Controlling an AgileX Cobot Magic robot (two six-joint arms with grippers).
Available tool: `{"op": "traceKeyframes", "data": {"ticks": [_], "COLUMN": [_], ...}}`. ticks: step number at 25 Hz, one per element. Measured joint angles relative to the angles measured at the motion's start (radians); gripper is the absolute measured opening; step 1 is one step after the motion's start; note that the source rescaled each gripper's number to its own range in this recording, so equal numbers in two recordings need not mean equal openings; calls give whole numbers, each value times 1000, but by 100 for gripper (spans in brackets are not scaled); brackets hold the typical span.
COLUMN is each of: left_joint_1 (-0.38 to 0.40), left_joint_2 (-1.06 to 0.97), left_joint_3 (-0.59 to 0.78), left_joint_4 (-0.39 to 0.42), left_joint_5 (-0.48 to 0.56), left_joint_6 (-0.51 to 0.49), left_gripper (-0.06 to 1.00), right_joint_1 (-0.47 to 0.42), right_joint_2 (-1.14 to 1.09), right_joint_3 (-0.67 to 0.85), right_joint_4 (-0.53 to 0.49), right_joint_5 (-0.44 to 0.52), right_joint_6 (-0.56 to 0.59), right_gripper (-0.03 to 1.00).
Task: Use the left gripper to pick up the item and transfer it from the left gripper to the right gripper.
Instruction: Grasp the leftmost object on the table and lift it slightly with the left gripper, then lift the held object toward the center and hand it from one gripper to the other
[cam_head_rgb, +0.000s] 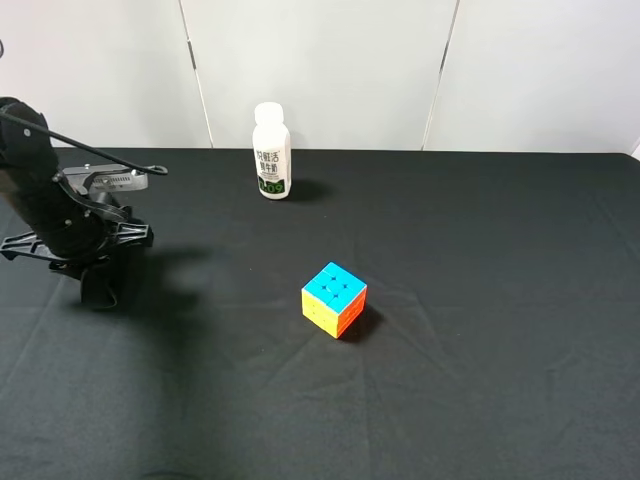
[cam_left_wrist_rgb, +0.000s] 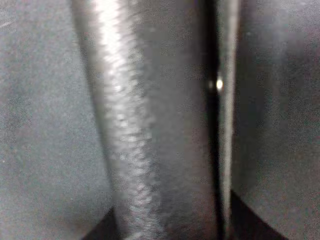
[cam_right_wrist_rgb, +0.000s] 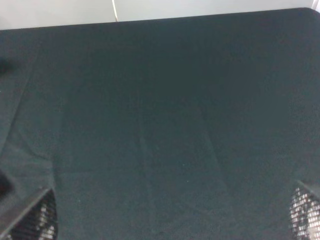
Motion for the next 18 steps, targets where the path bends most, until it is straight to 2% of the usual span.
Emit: {"op": "traceKeyframes", "data": {"ticks": [13, 18], "left_joint_1": [-2, -2], "left_joint_2": [-12, -92], "left_joint_3": [-1, -1], "left_joint_4": [0, 1], "left_joint_5": [3, 69], "left_joint_6": [0, 0], "left_gripper": [2, 2], "right_joint_1": [0, 0], "right_joint_2": [0, 0], "right_joint_3": [0, 0], "right_joint_4": [0, 0], "right_joint_5": [0, 0], "right_joint_6": [0, 0], "right_gripper": [100, 100]}}
